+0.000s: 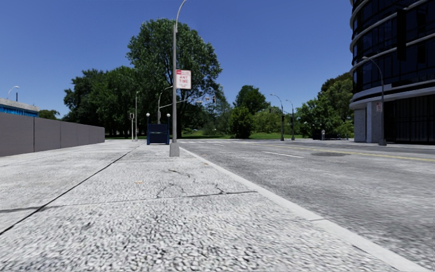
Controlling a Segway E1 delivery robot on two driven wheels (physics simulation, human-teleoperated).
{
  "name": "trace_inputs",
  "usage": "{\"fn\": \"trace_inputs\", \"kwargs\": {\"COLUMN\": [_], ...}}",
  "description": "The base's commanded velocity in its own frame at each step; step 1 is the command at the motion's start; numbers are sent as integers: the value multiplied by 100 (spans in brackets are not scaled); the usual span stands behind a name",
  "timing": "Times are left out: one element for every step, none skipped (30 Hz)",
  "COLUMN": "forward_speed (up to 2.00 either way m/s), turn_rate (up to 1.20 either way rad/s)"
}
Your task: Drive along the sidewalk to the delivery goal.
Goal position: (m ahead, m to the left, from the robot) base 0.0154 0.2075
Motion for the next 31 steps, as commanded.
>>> {"fn": "trace_inputs", "kwargs": {"forward_speed": [54, 0, 0, 0, 0, 0, 0, 0, 0, 0, 0, 0, 0, 0, 0, 0, 0, 0, 0, 0, 0, 0, 0, 0, 0, 0, 0, 0, 0, 0, 0], "turn_rate": [0, 0, 0, 0, 0, 0, 0, 0, 0, 0, 0, 0, 0, 0, 0, 0, 0, 0, 0, 0, 0, 0, 0, 0, 0, 0, 0, 0, 0, 0, 0]}}
